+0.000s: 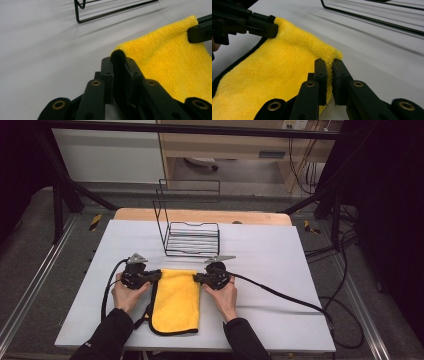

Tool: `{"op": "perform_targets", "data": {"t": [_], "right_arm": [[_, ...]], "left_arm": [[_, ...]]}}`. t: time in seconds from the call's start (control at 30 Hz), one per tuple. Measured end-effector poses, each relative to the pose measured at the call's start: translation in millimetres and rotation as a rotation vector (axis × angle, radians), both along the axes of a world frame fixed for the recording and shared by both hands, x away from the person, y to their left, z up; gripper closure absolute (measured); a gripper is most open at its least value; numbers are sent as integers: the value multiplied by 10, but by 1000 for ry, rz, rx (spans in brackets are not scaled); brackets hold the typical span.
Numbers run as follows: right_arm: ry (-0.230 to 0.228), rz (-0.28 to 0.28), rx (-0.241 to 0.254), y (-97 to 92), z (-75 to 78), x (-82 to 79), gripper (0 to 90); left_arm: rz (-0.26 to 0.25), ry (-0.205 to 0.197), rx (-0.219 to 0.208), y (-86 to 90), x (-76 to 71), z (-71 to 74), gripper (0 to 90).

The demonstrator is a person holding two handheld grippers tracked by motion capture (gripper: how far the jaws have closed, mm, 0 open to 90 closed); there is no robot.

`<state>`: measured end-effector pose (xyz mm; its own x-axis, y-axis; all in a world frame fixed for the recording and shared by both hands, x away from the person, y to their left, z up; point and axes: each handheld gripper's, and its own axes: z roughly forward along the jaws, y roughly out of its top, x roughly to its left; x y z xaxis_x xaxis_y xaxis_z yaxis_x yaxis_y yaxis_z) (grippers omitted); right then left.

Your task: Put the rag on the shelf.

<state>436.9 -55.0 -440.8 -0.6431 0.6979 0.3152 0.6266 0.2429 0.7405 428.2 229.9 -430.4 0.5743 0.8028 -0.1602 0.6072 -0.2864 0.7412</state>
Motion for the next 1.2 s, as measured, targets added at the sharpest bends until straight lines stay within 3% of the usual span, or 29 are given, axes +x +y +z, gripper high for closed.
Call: {"op": "perform_targets", "data": {"t": [0.3,1.2], "right_arm": [[-64,14,18,-20,96,-106,835],[-192,23,104,-141,437,-330,838]], "left_arm": [[-14,-64,-24,39,-106,95,792],[-32,-230,-95,33,-419,485,791]]}}
